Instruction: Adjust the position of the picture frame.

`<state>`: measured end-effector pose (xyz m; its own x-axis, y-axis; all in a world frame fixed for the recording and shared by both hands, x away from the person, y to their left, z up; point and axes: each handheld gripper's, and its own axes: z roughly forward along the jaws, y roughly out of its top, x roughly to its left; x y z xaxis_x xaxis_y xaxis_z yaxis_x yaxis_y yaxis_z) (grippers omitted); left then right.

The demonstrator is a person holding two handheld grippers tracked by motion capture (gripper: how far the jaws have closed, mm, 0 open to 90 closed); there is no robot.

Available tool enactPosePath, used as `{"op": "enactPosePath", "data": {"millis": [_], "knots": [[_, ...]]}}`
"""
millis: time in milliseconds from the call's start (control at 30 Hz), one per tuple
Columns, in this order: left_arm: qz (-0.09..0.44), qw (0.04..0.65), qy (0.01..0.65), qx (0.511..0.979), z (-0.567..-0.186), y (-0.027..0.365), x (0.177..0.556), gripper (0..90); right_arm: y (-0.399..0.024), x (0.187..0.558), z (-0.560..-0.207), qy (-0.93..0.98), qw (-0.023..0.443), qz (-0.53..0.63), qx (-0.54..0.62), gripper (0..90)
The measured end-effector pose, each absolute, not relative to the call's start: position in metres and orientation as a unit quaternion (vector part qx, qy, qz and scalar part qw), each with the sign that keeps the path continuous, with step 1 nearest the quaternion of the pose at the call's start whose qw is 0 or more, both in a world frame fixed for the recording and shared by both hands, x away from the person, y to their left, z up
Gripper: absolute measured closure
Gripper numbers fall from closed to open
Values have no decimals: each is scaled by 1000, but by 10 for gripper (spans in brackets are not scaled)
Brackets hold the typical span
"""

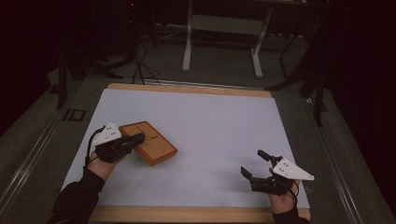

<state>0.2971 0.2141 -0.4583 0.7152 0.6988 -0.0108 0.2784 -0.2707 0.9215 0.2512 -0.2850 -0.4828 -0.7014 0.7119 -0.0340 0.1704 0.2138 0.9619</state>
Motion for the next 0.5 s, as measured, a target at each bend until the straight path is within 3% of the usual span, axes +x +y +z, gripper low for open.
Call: {"op": "enactPosePath", "data": {"millis": [500], "knots": [[166,529,262,790,-456,147,327,861,-287,252,-483,738,241,555,299,107]]}}
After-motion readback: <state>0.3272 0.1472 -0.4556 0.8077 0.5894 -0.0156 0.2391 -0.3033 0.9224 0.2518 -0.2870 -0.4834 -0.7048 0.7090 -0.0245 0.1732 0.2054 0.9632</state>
